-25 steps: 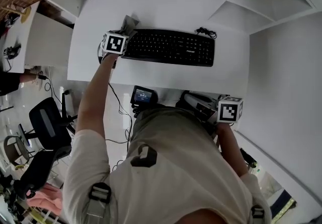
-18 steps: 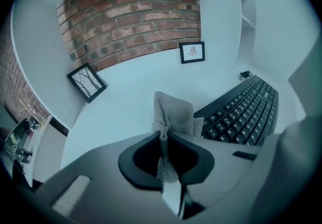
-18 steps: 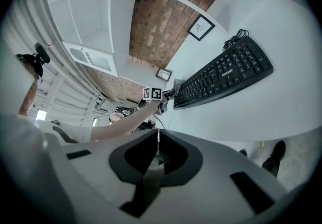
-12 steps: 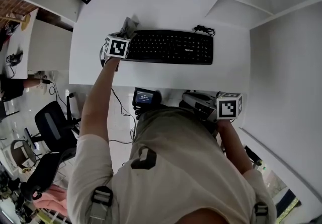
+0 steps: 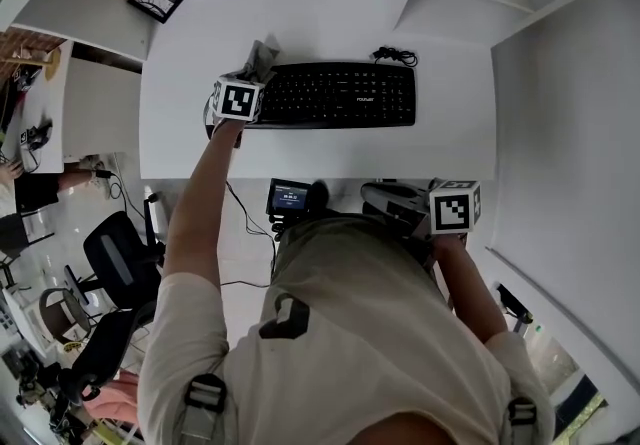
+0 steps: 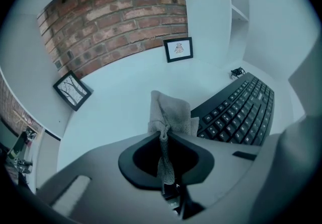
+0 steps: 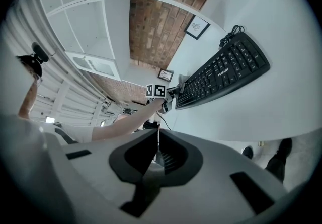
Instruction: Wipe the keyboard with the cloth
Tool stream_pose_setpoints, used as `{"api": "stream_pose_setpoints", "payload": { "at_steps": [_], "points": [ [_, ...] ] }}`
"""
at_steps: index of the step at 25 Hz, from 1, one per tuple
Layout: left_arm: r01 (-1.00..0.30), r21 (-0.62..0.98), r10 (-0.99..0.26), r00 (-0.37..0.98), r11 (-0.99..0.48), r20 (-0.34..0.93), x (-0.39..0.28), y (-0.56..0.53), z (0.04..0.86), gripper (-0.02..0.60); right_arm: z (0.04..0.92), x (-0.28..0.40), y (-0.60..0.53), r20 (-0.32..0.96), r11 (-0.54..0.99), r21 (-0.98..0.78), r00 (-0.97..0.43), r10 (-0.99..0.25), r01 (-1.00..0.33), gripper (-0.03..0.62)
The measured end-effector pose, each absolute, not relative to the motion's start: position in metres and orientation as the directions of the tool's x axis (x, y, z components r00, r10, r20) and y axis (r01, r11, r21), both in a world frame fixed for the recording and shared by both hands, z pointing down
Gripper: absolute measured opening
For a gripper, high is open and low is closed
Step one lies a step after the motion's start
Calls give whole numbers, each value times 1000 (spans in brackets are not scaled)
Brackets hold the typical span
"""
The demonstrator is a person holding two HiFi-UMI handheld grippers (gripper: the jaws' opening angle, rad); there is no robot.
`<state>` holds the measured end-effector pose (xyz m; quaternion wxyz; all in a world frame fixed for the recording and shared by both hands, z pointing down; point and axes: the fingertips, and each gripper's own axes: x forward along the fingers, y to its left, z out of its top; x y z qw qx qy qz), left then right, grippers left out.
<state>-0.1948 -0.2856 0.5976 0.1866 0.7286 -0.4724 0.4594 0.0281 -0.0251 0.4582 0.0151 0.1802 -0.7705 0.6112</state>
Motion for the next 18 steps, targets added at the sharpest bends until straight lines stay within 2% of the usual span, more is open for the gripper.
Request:
{"api": "stream_pose_setpoints", "payload": {
  "at_steps": [18],
  "points": [
    [-850, -92, -490, 207, -518, 847, -97, -282, 596, 23, 461, 66, -21, 202, 174, -953, -946, -252, -249, 6]
  ]
}}
